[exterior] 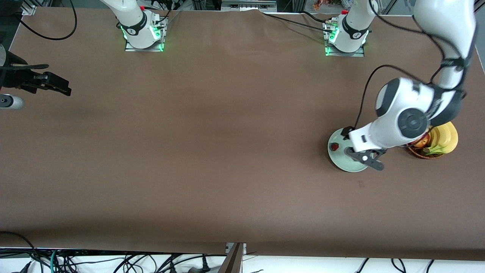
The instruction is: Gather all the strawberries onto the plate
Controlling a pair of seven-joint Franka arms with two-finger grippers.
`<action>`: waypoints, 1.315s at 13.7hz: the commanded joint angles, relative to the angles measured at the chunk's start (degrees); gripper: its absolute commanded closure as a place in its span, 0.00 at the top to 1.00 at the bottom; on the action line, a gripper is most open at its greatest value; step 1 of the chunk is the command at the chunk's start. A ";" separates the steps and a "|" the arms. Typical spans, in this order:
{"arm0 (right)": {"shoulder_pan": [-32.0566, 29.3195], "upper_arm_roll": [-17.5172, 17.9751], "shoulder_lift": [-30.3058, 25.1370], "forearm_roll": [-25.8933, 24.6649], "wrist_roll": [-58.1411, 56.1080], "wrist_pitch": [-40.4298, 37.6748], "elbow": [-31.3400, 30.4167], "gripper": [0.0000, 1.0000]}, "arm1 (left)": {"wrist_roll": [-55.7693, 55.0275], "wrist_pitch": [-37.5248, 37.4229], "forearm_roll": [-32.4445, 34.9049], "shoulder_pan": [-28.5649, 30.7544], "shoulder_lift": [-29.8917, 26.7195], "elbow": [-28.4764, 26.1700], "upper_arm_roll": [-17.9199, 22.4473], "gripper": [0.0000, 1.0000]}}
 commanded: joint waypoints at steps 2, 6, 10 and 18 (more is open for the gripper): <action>0.01 0.11 0.00 0.68 0.86 0.12 0.38 1.00 | 0.19 -16.86 0.21 0.23 -0.13 18.59 -0.15 1.00; 0.01 0.03 0.00 0.76 0.77 0.12 0.38 1.00 | -4.61 -22.88 -2.31 -2.73 -4.34 20.22 6.75 1.00; 0.01 0.03 0.00 0.68 0.68 0.21 0.38 1.00 | -10.98 -9.75 -12.36 -12.95 -20.47 -0.72 22.97 1.00; 0.01 0.03 0.00 0.76 0.59 0.12 0.38 1.00 | -10.62 -6.62 -9.29 -9.27 -23.68 -5.27 19.02 1.00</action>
